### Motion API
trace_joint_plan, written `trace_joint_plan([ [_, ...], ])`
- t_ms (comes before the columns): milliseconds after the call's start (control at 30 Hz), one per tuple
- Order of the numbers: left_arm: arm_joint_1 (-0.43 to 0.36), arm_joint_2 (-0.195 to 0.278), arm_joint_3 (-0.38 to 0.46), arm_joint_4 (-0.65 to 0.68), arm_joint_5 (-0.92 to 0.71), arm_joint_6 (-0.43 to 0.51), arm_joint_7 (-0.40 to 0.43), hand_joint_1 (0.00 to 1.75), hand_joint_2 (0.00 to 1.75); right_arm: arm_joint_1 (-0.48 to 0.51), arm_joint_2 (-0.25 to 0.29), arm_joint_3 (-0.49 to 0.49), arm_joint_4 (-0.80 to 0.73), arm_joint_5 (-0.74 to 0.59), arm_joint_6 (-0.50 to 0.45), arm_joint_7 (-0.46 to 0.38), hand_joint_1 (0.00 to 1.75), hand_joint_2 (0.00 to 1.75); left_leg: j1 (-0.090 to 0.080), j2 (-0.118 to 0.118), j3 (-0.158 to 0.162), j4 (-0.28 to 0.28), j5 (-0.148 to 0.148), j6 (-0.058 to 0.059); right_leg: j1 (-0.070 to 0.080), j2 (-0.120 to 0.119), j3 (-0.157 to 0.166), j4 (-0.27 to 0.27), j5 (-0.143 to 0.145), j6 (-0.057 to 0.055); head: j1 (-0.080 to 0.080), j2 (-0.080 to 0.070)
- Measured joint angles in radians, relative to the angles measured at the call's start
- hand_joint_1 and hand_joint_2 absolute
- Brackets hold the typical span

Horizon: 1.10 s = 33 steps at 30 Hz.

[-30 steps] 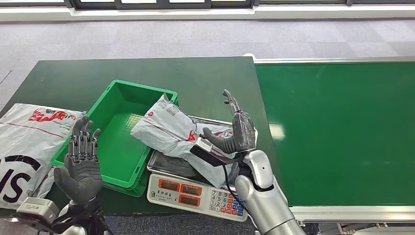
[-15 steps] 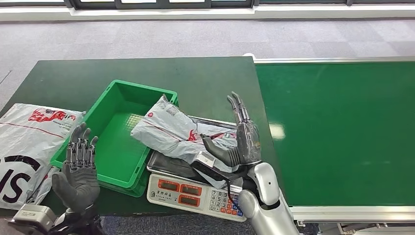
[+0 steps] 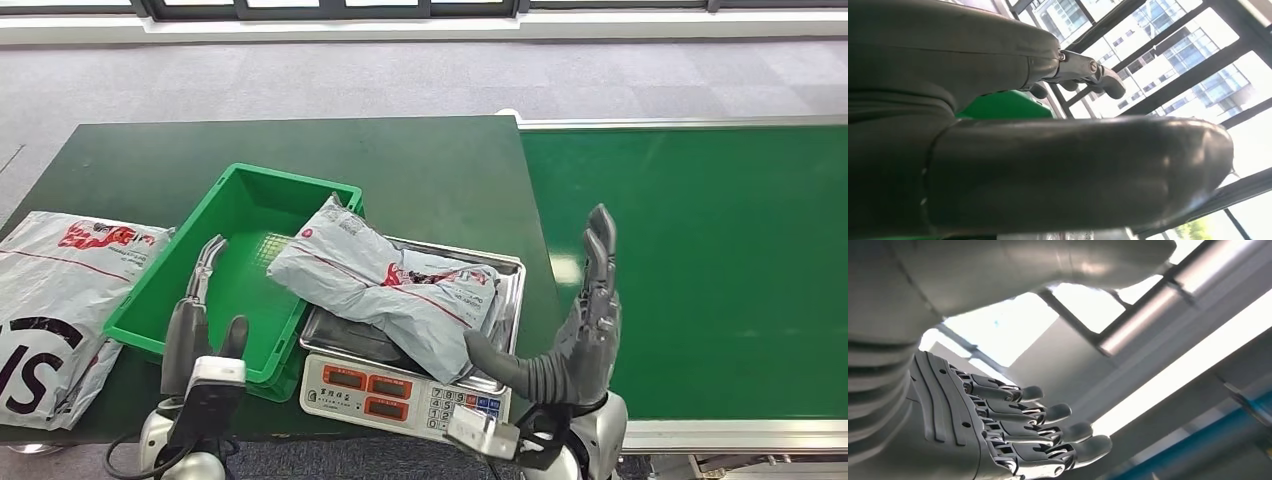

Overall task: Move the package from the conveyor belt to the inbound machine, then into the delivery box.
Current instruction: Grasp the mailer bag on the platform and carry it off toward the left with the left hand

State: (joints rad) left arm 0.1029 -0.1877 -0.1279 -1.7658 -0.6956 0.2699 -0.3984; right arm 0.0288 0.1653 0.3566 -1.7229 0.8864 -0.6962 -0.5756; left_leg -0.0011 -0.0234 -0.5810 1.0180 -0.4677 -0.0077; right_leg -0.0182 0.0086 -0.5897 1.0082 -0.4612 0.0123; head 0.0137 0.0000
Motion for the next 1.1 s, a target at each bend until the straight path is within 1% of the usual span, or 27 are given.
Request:
trace_joint_plan([
  [33, -0.023, 0.006, -0.012, 0.029, -0.027, 0.011, 0.016, 0.00, 0.00, 0.012, 0.012, -0.010, -0.020, -0.028, -0.001, -0.053, 0.00, 1.75, 0.000, 0.000, 0.000, 0.000, 0.000, 0.000, 0.000, 0.000, 0.000, 0.000, 0.000, 0.000, 0.000, 0.000],
  [100, -0.072, 0.016, -0.036, 0.095, -0.071, 0.033, 0.034, 0.00, 0.00, 0.030, 0.033, -0.028, -0.058, -0.056, -0.002, -0.105, 0.00, 1.75, 0.000, 0.000, 0.000, 0.000, 0.000, 0.000, 0.000, -0.001, 0.001, 0.000, 0.000, -0.001, 0.000, 0.000],
  [167, -0.109, 0.024, -0.059, 0.149, -0.090, 0.044, 0.041, 0.00, 0.00, 0.044, 0.047, -0.040, -0.087, -0.064, -0.002, -0.117, 0.00, 1.75, 0.000, 0.001, 0.000, 0.000, 0.001, -0.001, 0.000, 0.001, 0.001, 0.000, 0.001, -0.001, 0.000, 0.000],
  [300, -0.152, 0.035, -0.089, 0.217, -0.097, 0.045, 0.046, 0.00, 0.00, 0.060, 0.063, -0.057, -0.124, -0.077, -0.002, -0.121, 0.00, 1.75, 0.000, 0.002, 0.000, 0.000, 0.001, -0.001, 0.000, 0.002, 0.000, 0.000, 0.001, -0.001, 0.000, 0.000],
  [400, -0.193, 0.043, -0.126, 0.281, -0.102, 0.022, 0.053, 0.00, 0.00, 0.060, 0.066, -0.063, -0.150, -0.094, -0.002, -0.122, 0.00, 1.75, 0.000, 0.001, 0.000, 0.000, 0.001, -0.001, 0.000, 0.001, 0.000, 0.000, 0.001, -0.001, 0.000, 0.000],
  [467, -0.234, 0.042, -0.166, 0.346, -0.120, 0.000, 0.056, 0.00, 0.00, 0.060, 0.068, -0.065, -0.160, -0.103, -0.001, -0.121, 0.00, 1.75, 0.000, 0.000, 0.000, 0.000, 0.001, -0.001, 0.000, 0.001, 0.000, 0.000, 0.001, -0.001, 0.000, 0.000],
  [533, -0.286, 0.035, -0.219, 0.431, -0.155, -0.013, 0.059, 0.00, 0.00, 0.060, 0.069, -0.065, -0.163, -0.111, -0.001, -0.115, 0.00, 1.75, 0.000, 0.000, 0.000, 0.000, 0.001, 0.000, 0.000, 0.001, 0.001, 0.000, 0.001, -0.001, 0.000, 0.000],
  [633, -0.364, 0.007, -0.301, 0.564, -0.211, -0.015, 0.067, 0.00, 0.00, 0.060, 0.069, -0.065, -0.164, -0.110, -0.001, -0.094, 0.00, 1.75, 0.000, 0.001, 0.000, 0.000, 0.001, 0.000, 0.000, 0.001, 0.001, 0.000, 0.002, 0.000, 0.000, 0.000],
  [733, -0.419, -0.027, -0.367, 0.670, -0.236, -0.015, 0.069, 0.00, 0.00, 0.059, 0.069, -0.065, -0.164, -0.108, -0.001, -0.075, 0.00, 1.75, 0.000, 0.001, 0.000, 0.001, 0.001, 0.000, 0.000, 0.001, 0.001, 0.000, 0.003, 0.000, 0.000, 0.000],
  [800, -0.449, -0.046, -0.396, 0.726, -0.240, -0.022, 0.070, 0.00, 0.00, 0.058, 0.069, -0.065, -0.164, -0.106, -0.001, -0.060, 0.00, 1.75, 0.000, 0.001, 0.000, 0.000, 0.001, 0.000, 0.000, 0.001, 0.001, 0.000, 0.003, 0.000, 0.000, 0.000],
  [933, -0.504, -0.080, -0.438, 0.830, -0.241, -0.057, 0.070, 0.00, 1.75, 0.053, 0.069, -0.065, -0.165, -0.091, -0.001, -0.023, 0.00, 1.75, 0.000, 0.001, 0.000, 0.000, 0.001, 0.000, 0.000, 0.001, 0.000, 0.000, 0.003, 0.000, 0.000, 0.000],
  [1067, -0.553, -0.111, -0.474, 0.925, -0.265, -0.067, 0.069, 1.10, 1.75, 0.048, 0.069, -0.065, -0.172, -0.077, -0.001, 0.010, 0.00, 1.75, 0.000, 0.001, 0.000, 0.000, 0.001, 0.000, 0.000, 0.001, 0.000, 0.000, 0.003, 0.000, 0.000, 0.000],
  [1100, -0.563, -0.116, -0.483, 0.947, -0.277, -0.064, 0.070, 1.10, 1.75, 0.047, 0.069, -0.065, -0.173, -0.073, 0.000, 0.019, 0.00, 1.75, 0.000, 0.001, 0.000, 0.000, 0.001, 0.000, 0.000, 0.001, 0.001, 0.000, 0.003, 0.000, 0.000, 0.000],
])
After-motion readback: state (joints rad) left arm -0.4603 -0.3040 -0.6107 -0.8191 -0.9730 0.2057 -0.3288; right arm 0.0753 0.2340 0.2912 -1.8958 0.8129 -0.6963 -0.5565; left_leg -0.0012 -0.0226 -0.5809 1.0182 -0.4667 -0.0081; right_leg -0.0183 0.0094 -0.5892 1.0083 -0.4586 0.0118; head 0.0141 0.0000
